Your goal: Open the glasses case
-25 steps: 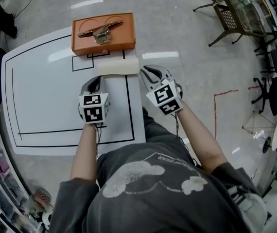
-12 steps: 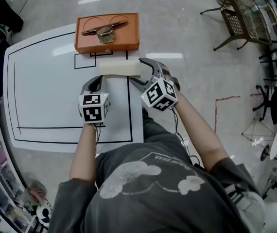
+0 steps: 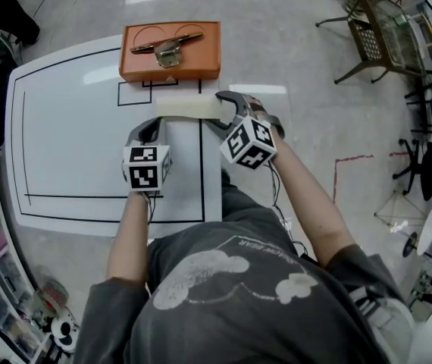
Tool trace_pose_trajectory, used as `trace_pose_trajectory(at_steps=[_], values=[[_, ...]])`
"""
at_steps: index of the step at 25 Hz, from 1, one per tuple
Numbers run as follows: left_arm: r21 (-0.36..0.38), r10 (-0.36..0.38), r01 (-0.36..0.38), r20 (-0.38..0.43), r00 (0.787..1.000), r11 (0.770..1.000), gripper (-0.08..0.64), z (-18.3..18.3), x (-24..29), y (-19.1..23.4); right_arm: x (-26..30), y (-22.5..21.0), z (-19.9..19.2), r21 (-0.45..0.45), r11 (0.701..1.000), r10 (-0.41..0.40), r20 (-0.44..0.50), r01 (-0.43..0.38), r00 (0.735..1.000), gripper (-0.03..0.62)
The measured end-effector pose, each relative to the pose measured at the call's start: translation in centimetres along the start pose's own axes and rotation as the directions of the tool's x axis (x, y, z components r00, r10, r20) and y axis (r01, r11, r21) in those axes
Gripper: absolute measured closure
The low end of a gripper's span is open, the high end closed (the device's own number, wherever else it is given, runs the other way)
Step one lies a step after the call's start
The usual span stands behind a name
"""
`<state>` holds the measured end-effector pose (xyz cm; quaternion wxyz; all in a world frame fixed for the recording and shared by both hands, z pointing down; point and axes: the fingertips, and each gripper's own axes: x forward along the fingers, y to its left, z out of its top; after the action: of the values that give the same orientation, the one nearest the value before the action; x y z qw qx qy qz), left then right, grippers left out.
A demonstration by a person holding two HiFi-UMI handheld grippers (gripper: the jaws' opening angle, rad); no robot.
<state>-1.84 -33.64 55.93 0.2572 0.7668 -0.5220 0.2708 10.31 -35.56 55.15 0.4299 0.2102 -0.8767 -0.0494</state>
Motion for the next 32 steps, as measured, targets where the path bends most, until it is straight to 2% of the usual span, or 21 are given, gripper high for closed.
trace_pose_trajectory(at_steps=[7, 10, 12, 15, 22, 27, 32], values=[[0.005, -0.001, 0.001, -0.001, 1.0, 1.0, 0.558, -0.1, 0.1, -0.1, -0.3, -0.4, 0.5, 0.068, 0.996, 0.052, -0.013, -0.052, 0.999, 0.333], [0.012, 0.007, -0.007, 0.0, 1.0, 1.0, 0.558, -0.2, 0.1, 0.0, -0.7, -0.7, 1.2, 0.077, 0.997, 0.031, 0.006, -0.032, 0.999, 0.376], [0.014, 0.006, -0.006, 0.0, 1.0, 1.0, 0.558, -0.1, 0.0, 0.0, -1.0, -0.9, 1.6, 0.104, 0.994, 0.014, 0.013, -0.016, 1.0, 0.428], [0.011, 0.002, -0.002, 0.002, 1.0, 1.0, 0.558, 0.1, 0.1, -0.1, -1.2, -1.3, 1.8, 0.145, 0.99, 0.002, 0.001, -0.002, 1.0, 0.44], [0.012, 0.004, -0.004, -0.005, 1.0, 1.0, 0.558, -0.1, 0.0, -0.1, -0.7, -3.9, 2.5, 0.223, 0.972, -0.081, 0.034, 0.072, 0.996, 0.491], [0.013, 0.0, 0.0, 0.006, 1.0, 1.0, 0.558, 0.1, 0.1, -0.1, -0.5, -5.1, 2.6, 0.276, 0.955, -0.125, 0.033, 0.112, 0.992, 0.486], [0.033, -0.039, 0.039, -0.007, 0.999, 0.999, 0.558, -0.2, 0.1, -0.6, -1.0, -6.1, 2.1, 0.338, 0.919, -0.218, 0.008, 0.202, 0.976, 0.477]])
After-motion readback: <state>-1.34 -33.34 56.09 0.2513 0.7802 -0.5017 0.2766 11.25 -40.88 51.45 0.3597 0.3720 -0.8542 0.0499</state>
